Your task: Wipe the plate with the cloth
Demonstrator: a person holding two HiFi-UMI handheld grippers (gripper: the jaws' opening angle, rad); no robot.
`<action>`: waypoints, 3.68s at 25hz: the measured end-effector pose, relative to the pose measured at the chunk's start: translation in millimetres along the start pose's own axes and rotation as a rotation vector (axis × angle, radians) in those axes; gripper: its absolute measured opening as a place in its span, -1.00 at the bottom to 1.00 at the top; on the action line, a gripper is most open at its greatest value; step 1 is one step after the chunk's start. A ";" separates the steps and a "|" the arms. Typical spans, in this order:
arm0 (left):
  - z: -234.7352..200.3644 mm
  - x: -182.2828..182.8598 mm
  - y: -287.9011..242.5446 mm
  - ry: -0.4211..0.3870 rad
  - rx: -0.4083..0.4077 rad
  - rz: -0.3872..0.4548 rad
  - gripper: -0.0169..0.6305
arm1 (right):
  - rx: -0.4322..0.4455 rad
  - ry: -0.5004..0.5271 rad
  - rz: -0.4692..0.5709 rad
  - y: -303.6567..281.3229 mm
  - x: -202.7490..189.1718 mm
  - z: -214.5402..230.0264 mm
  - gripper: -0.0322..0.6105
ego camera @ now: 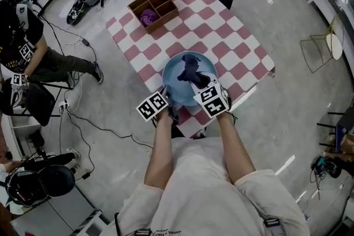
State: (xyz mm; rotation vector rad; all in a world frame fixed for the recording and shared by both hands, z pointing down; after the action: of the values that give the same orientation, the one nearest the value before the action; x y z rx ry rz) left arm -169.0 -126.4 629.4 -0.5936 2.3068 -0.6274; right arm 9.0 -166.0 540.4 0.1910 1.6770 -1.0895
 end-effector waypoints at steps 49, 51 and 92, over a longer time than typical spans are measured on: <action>44.3 -2.4 119.6 -0.467 -0.070 0.292 -0.91 | 0.042 -0.053 0.052 49.4 -38.3 -53.1 -0.54; 45.5 -2.6 123.2 -0.491 -0.088 0.275 -0.92 | 0.024 -0.075 0.068 52.0 -34.9 -55.7 -0.54; 19.6 -71.8 228.0 -0.684 -0.269 0.147 -0.91 | -0.226 -0.381 0.198 155.1 -109.1 -161.5 -0.57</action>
State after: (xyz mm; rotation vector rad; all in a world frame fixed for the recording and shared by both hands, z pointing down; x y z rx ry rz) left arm -161.9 86.7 519.5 -0.6328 1.7646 -0.0179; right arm 37.3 81.4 545.0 0.0012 1.3900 -0.7282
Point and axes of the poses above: the fingertips, and each gripper's own axes: y backward along the fingers, z to its right, x out of its top, the point moved 7 cm from there along y, backward along the fingers, and after that the axes turned 6 degrees about z, right-handed, at the moved point
